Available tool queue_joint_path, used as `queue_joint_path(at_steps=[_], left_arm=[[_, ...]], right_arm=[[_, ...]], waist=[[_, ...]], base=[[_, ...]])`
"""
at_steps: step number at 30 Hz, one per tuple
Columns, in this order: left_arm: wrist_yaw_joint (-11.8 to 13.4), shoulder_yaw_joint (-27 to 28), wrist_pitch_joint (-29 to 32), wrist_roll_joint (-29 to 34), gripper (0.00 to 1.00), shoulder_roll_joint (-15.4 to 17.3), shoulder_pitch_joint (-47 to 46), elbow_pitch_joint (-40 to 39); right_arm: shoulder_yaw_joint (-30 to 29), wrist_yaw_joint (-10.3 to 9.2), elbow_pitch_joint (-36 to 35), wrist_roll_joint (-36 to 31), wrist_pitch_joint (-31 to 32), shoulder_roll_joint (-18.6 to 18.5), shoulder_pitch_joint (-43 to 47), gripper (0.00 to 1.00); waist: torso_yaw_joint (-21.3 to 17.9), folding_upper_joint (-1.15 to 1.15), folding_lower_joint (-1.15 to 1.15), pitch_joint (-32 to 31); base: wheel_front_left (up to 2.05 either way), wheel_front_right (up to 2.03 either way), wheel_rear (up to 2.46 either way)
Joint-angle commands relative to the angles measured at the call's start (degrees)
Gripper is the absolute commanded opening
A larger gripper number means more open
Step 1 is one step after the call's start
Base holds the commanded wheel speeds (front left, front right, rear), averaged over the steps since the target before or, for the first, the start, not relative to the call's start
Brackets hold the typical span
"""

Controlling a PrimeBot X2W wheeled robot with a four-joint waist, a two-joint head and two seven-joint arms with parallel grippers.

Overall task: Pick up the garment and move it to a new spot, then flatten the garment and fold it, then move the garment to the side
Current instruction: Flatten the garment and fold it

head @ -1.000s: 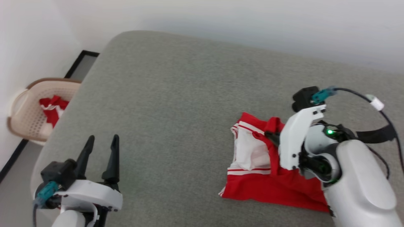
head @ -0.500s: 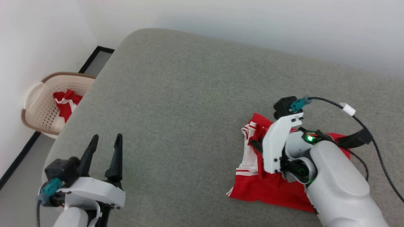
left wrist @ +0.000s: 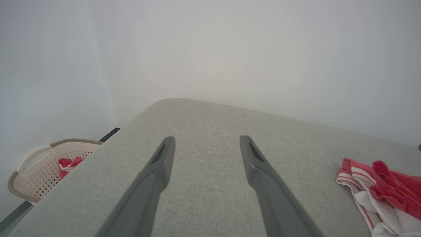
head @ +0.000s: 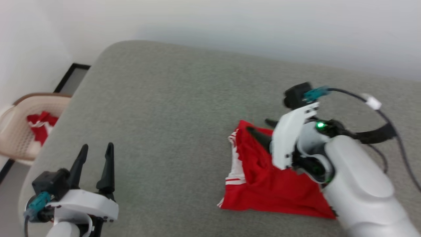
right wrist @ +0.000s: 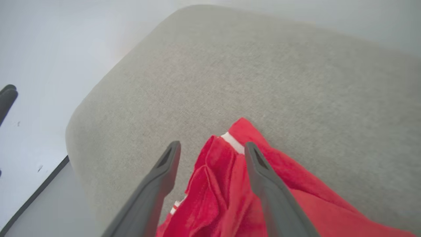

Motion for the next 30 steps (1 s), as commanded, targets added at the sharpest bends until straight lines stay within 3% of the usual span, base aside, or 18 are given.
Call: queue_joint_path(at_steps=[1,10,18,30], left_arm=[[0.38,0.24,-0.27,0.27,1.00,0.13,0.85,-0.38],[0.82,1.99,-0.25,0.71,1.00,2.14,3.67,-1.81],[0.68,3.27,-0.26,0.51,1.00,2.95,7.45,-2.68],[-0.20,6.40,-0.27,0.49,1.00,2.57,11.58,-3.31]], right_arm=[[-0.17,-0.10,-1.06,0.51,-1.03,-1.30,1.19,1.00],[-2.43,-0.10,-10.16,0.56,-11.73,-9.15,7.51,1.00],[-5.46,-0.10,-13.80,-1.50,-22.67,-14.01,14.52,1.00],[-7.71,-0.10,-15.36,-2.23,-35.85,-17.45,24.06,1.00]], waist=[[-2.55,0.00,0.00,-0.92],[-9.16,0.00,0.00,-2.53],[-14.19,0.00,0.00,-4.29],[-18.30,0.00,0.00,-6.53]], base=[[0.00,0.00,0.00],[0.00,0.00,0.00],[0.00,0.00,0.00],[0.00,0.00,0.00]])
